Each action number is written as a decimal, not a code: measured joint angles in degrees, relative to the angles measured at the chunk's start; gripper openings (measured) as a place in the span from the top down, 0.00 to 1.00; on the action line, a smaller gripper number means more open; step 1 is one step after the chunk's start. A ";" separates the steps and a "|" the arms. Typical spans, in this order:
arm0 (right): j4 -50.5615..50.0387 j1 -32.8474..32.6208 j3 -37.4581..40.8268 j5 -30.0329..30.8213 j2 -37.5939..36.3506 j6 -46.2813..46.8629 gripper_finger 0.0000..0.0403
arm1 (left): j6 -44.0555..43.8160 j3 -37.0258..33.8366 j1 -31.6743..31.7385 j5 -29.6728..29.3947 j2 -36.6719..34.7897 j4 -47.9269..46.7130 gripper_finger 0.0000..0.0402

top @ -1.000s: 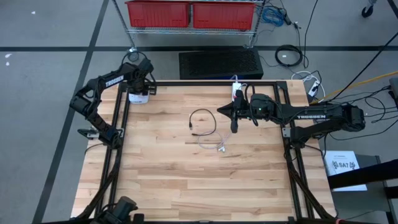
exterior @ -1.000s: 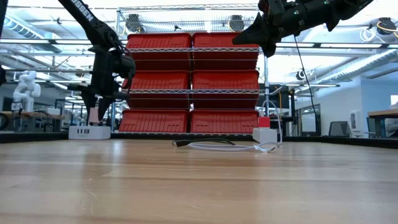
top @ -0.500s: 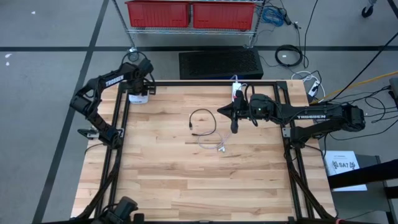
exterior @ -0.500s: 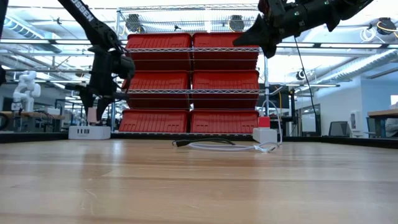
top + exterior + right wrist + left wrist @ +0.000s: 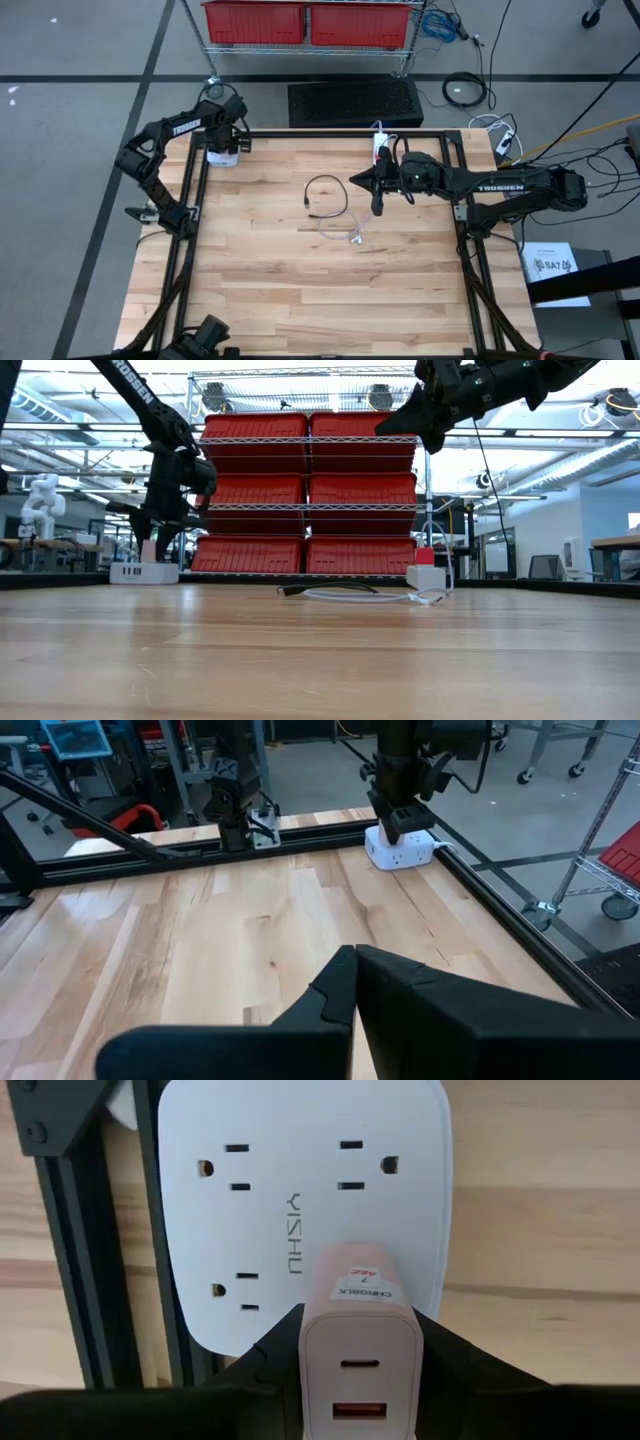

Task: Insert USB
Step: Insert the orange charger adapter into the left outlet extension

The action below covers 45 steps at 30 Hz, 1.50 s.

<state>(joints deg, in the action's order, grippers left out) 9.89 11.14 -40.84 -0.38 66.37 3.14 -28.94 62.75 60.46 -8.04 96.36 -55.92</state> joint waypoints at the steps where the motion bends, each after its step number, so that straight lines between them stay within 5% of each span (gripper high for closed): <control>1: -0.02 0.00 0.00 -0.01 0.00 0.01 1.00 | 0.59 -0.20 -0.48 0.24 -0.01 0.02 0.69; 14: -1.53 0.00 0.00 -1.46 0.00 -0.27 1.00 | 2.86 -1.22 -14.49 9.12 0.04 0.53 0.69; 19: -1.55 0.00 0.00 -1.46 0.00 0.13 1.00 | 6.01 -1.27 -14.68 9.12 0.45 1.03 0.69; 29: -1.68 -0.81 0.02 -1.55 0.00 0.64 1.00 | 8.84 -0.86 -14.36 10.98 4.00 1.71 0.49; 45: -1.97 -0.74 0.02 -1.46 0.00 0.67 1.00 | 13.33 6.97 -13.97 6.67 0.86 -3.15 0.47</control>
<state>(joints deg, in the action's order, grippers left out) 7.92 10.39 -40.82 -1.84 66.37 3.81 -15.61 69.72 46.50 -1.37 97.21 -59.07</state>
